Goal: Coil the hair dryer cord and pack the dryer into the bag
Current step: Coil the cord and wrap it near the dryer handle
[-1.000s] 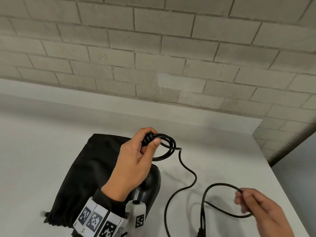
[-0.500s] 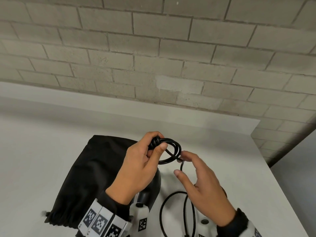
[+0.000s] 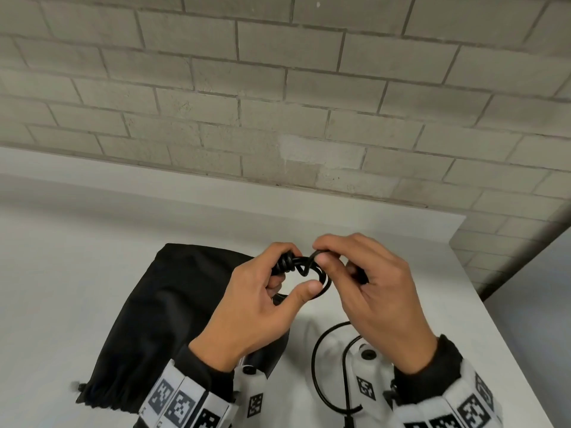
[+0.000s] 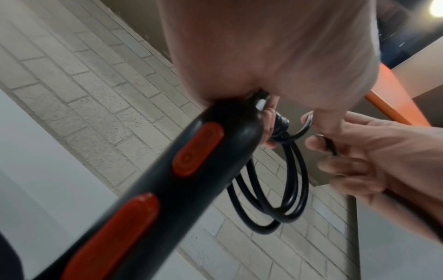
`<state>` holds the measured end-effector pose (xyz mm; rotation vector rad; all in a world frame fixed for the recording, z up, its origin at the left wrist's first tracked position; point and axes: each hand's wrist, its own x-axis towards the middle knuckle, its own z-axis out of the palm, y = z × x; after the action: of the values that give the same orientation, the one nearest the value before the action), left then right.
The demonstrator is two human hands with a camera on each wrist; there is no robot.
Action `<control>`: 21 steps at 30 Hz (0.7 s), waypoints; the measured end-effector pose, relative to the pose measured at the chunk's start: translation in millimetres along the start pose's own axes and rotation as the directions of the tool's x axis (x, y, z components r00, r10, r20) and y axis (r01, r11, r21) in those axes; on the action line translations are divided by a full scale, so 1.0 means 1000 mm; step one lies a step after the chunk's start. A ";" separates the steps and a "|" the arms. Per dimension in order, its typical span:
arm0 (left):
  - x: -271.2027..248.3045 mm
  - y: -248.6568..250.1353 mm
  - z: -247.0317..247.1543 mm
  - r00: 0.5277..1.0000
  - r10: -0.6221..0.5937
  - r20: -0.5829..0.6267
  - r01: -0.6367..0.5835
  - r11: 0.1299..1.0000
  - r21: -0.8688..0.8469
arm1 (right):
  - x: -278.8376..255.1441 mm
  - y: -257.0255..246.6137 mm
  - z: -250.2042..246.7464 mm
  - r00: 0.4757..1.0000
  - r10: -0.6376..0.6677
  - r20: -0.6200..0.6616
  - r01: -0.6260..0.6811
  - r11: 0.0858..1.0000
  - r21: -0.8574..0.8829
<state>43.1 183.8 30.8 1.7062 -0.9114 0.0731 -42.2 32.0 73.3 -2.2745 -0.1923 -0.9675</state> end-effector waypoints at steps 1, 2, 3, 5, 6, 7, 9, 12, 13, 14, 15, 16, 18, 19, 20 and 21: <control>0.000 0.001 0.001 1.000 0.004 0.001 -0.004 1.000 -0.003 | 0.004 0.001 0.001 1.000 0.017 0.009 -0.017 1.000 0.016; 0.000 0.001 0.002 1.000 0.009 0.000 -0.009 1.000 -0.006 | 0.008 0.002 0.003 0.999 0.042 0.014 -0.043 0.999 0.034; 0.000 0.000 0.002 1.000 0.014 -0.006 -0.014 1.000 -0.004 | 0.011 0.003 0.005 0.997 0.071 0.019 -0.072 0.996 0.057; 0.000 -0.002 0.003 0.999 0.032 -0.019 -0.032 0.999 0.008 | 0.015 0.006 0.008 0.991 0.129 0.030 -0.132 0.984 0.117; 0.000 -0.003 0.003 0.999 0.041 -0.019 -0.041 0.999 0.002 | 0.016 0.007 0.011 0.987 0.156 0.038 -0.160 0.976 0.148; -0.001 -0.004 0.003 0.999 0.050 -0.017 -0.050 0.999 -0.016 | 0.016 0.009 0.013 0.982 0.183 0.047 -0.188 0.967 0.173; -0.002 -0.005 0.003 0.998 0.070 -0.009 -0.070 0.996 -0.046 | 0.015 0.013 0.018 0.970 0.236 0.059 -0.243 0.949 0.202; -0.004 -0.006 0.003 0.997 0.077 -0.012 -0.077 0.994 -0.077 | 0.012 0.019 0.024 0.946 0.317 0.068 -0.324 0.913 0.248; -0.004 -0.006 0.002 0.997 0.077 -0.020 -0.078 0.993 -0.084 | 0.010 0.022 0.025 0.935 0.344 0.082 -0.353 0.893 0.280; -0.003 -0.007 0.002 0.996 0.078 -0.030 -0.081 0.993 -0.088 | 0.009 0.023 0.026 0.923 0.370 0.102 -0.383 0.868 0.316; -0.004 -0.008 0.001 0.996 0.078 -0.043 -0.082 0.992 -0.093 | 0.007 0.024 0.027 0.911 0.393 0.126 -0.411 0.841 0.353; -0.004 -0.008 0.001 0.996 0.076 -0.055 -0.081 0.992 -0.098 | 0.005 0.025 0.027 0.899 0.412 0.149 -0.436 0.811 0.390; -0.005 -0.010 0.001 0.995 0.069 -0.070 -0.076 0.991 -0.109 | 0.002 0.026 0.028 0.879 0.443 0.174 -0.471 0.757 0.452; -0.006 -0.010 0.001 0.995 0.063 -0.073 -0.071 0.991 -0.116 | 0.001 0.026 0.028 0.875 0.450 0.178 -0.478 0.746 0.464; -0.006 -0.010 0.002 0.996 0.053 -0.077 -0.063 0.990 -0.125 | 0.001 0.026 0.028 0.875 0.446 0.186 -0.479 0.747 0.462; -0.007 -0.009 0.002 0.996 0.041 -0.084 -0.052 0.990 -0.135 | 0.000 0.026 0.027 0.877 0.437 0.200 -0.478 0.754 0.450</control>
<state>43.3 186.2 19.7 1.5442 -0.8762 0.1084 -16.8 28.1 45.7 -1.7623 0.0864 -0.4883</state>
